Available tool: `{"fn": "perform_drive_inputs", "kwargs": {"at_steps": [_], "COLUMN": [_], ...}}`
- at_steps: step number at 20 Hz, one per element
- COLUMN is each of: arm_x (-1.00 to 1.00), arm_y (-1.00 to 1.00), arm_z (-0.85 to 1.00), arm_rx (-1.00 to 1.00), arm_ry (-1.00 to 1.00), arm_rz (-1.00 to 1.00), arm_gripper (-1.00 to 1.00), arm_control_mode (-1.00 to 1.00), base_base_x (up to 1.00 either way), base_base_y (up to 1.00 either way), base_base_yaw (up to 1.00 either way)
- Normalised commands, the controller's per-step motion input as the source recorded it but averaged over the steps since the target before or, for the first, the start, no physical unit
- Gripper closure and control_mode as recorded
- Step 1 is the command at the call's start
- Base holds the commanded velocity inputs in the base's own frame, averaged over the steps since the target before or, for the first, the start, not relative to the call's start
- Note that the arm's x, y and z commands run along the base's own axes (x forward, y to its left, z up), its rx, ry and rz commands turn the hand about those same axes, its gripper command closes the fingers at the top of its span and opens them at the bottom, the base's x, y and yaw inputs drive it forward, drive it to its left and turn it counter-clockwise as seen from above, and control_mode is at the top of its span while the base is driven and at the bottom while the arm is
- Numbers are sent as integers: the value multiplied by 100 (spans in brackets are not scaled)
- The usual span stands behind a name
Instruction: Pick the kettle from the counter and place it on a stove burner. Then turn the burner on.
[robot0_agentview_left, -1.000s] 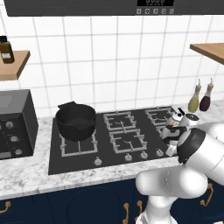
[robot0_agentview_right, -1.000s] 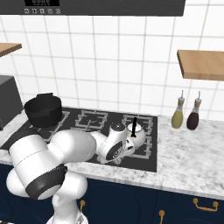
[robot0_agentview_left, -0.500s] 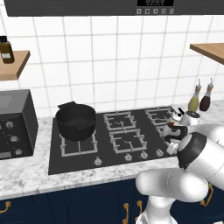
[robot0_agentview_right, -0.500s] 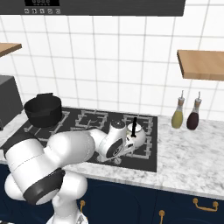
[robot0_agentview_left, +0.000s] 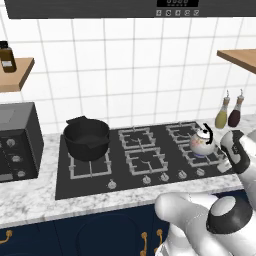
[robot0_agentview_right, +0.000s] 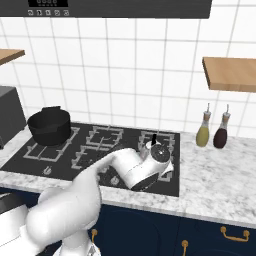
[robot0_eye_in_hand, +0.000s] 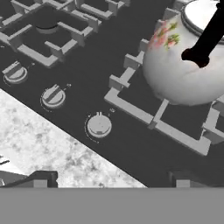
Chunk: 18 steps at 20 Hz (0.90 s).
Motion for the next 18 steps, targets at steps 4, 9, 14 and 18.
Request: {"fn": "perform_drive_inputs", "kwargs": {"at_steps": [4, 9, 14, 18], "arm_x": [-95, -59, -2, -2], "arm_y": [-36, 9, -2, 98], "arm_z": [100, 80, 0, -30], "arm_rx": [20, 3, 1, -44], "arm_ry": [-61, -48, 0, -3], "arm_rz": [0, -2, 0, 12], "arm_gripper": [-100, -100, -100, -100], "arm_control_mode": [-100, -100, -100, -100], "base_base_x": [0, 0, 0, 0], "base_base_y": [0, 0, 0, 0], "base_base_yaw": [0, 0, 0, 0]}}
